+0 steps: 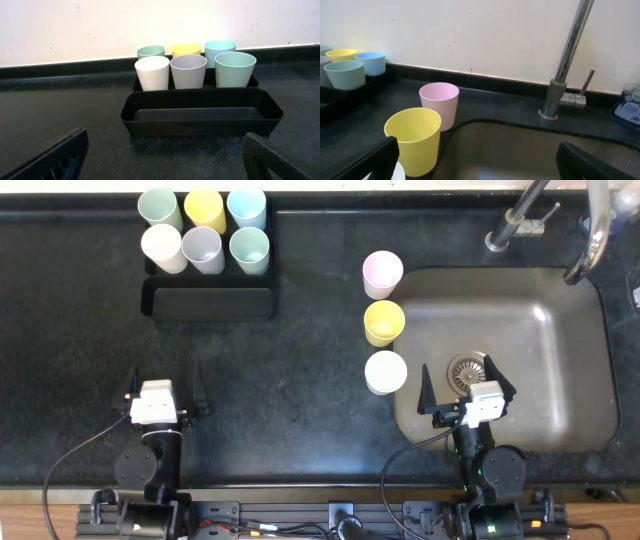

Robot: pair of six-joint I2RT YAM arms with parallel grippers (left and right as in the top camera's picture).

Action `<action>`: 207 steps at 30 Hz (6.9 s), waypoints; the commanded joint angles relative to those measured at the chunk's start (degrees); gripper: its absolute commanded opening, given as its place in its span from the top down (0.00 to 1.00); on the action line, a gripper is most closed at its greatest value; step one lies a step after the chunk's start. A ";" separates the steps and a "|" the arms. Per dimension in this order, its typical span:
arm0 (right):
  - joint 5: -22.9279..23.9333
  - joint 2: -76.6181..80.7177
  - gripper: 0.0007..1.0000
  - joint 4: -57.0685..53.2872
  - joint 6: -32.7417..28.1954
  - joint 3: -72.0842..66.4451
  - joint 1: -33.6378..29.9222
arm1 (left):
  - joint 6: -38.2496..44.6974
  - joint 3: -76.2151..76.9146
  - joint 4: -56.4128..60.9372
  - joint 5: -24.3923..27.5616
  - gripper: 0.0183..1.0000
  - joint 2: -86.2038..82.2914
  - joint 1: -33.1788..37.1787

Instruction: Store Cups

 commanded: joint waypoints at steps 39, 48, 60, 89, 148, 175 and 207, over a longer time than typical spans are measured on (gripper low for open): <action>-0.61 -0.63 0.00 0.24 -0.17 -0.76 -0.35 | 1.25 -0.04 -0.09 -1.05 0.00 -0.52 -0.48; -0.61 -0.63 0.00 0.24 -0.17 -0.79 -0.35 | 1.25 -0.04 -0.09 -1.05 0.00 -0.52 -0.48; -0.61 -0.63 0.01 0.24 -0.17 -0.76 -0.35 | 1.25 -0.04 -0.09 -1.05 0.00 -0.52 -0.48; -0.61 -0.63 0.00 0.24 -0.17 -0.76 -0.35 | 1.25 -0.04 -0.09 -1.05 0.00 -0.52 -0.48; -0.61 -0.63 0.00 0.24 -0.17 -0.76 -0.35 | -41.51 121.33 -48.92 7.13 0.00 126.27 -32.74; -0.59 -0.63 0.00 0.24 -0.17 -0.79 -0.35 | -43.67 126.81 -48.50 4.37 0.40 136.56 -33.35; -0.61 -0.63 0.00 0.24 -0.17 -0.76 -0.35 | -23.08 127.54 -57.22 -1.07 0.98 109.02 -20.72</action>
